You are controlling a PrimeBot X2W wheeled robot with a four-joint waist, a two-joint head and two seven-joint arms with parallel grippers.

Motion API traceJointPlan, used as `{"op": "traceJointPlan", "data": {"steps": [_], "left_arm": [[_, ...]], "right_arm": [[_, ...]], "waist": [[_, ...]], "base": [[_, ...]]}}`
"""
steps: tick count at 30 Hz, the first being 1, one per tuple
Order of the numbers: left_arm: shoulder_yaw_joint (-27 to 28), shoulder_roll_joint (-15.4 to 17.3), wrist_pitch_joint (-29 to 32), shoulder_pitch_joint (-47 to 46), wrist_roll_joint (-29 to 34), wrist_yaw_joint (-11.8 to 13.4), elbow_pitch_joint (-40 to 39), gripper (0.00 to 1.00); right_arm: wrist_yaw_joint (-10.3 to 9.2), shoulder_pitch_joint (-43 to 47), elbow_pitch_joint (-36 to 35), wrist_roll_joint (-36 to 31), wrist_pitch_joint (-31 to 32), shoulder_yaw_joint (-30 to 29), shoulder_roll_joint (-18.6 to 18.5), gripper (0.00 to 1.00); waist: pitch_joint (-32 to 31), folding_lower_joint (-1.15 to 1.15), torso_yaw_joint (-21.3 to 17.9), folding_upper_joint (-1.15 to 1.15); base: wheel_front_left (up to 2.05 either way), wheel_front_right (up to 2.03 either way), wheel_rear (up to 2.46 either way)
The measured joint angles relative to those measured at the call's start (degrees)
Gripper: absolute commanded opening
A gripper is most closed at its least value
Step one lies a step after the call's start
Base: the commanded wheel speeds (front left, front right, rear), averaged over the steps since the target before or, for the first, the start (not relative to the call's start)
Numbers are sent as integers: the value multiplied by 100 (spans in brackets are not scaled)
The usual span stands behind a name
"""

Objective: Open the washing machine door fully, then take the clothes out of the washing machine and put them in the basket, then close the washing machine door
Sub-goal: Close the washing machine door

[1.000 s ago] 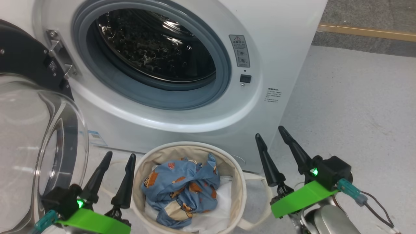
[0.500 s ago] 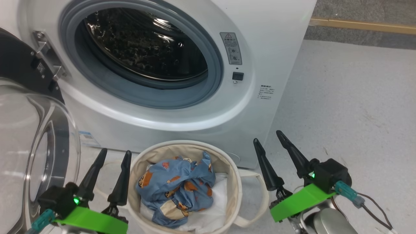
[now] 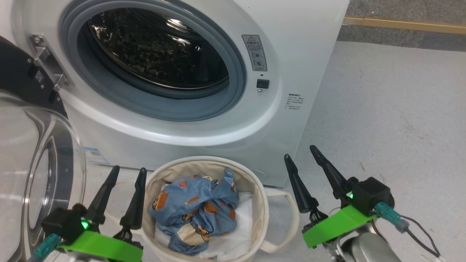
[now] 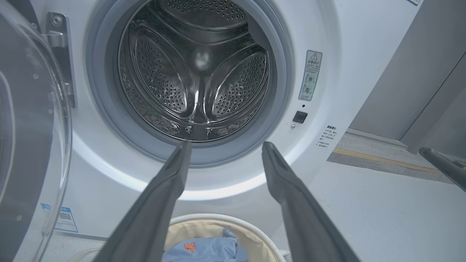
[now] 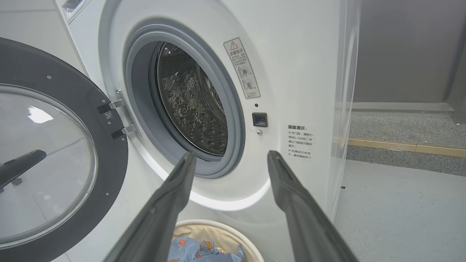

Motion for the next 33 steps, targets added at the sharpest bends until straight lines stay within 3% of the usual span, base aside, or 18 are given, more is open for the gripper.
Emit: {"op": "traceJointPlan", "data": {"steps": [21, 33], "left_arm": [[141, -103, 0, -59, 103, -49, 35, 100], [196, -182, 0, -38, 203, -49, 59, 100]], "right_arm": [[0, -6, 14, 0, -37, -10, 11, 100], [0, -3, 29, 1, -45, 15, 11, 100]], "waist": [[8, 0, 91, 0], [-31, 0, 127, 0]], "base": [[-175, 184, -8], [-58, 58, 0]]}}
